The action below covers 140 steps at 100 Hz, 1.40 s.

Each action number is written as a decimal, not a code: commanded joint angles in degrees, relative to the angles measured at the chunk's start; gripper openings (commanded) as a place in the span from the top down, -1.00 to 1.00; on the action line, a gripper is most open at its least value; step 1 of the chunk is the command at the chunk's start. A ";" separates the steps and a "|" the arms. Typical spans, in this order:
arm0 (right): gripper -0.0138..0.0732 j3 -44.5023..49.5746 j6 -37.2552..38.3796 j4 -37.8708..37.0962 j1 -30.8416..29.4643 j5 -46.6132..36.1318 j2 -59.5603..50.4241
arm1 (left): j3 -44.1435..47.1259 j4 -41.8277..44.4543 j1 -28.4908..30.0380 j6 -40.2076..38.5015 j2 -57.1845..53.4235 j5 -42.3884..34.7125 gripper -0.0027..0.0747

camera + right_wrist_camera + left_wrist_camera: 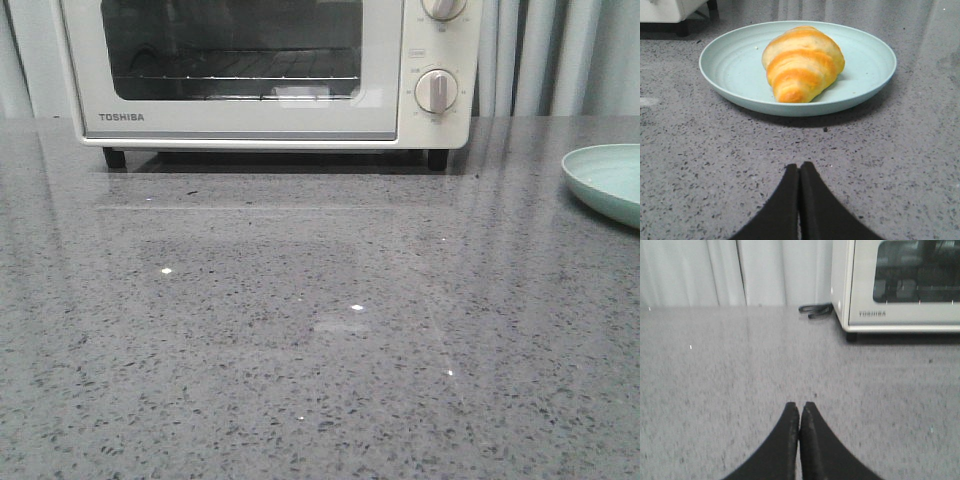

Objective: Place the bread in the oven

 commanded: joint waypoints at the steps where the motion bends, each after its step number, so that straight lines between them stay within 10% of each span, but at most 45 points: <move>1: 0.85 1.43 -0.29 -0.72 0.15 -5.89 -1.00 | 1.28 -0.53 0.01 -0.03 -1.45 -9.82 0.99; 54: 0.85 1.19 13.62 -0.72 0.15 -66.58 -1.00 | 1.28 -3.01 0.01 -0.45 -1.45 -26.12 0.99; 98: 0.83 -9.52 13.62 -0.72 0.15 -26.84 -0.75 | 0.83 -19.85 0.01 -0.47 -1.45 -39.68 0.99; 140: 0.83 -30.18 13.62 -0.62 0.15 -0.90 16.35 | -13.42 -13.55 -0.19 -0.47 3.39 -17.44 0.99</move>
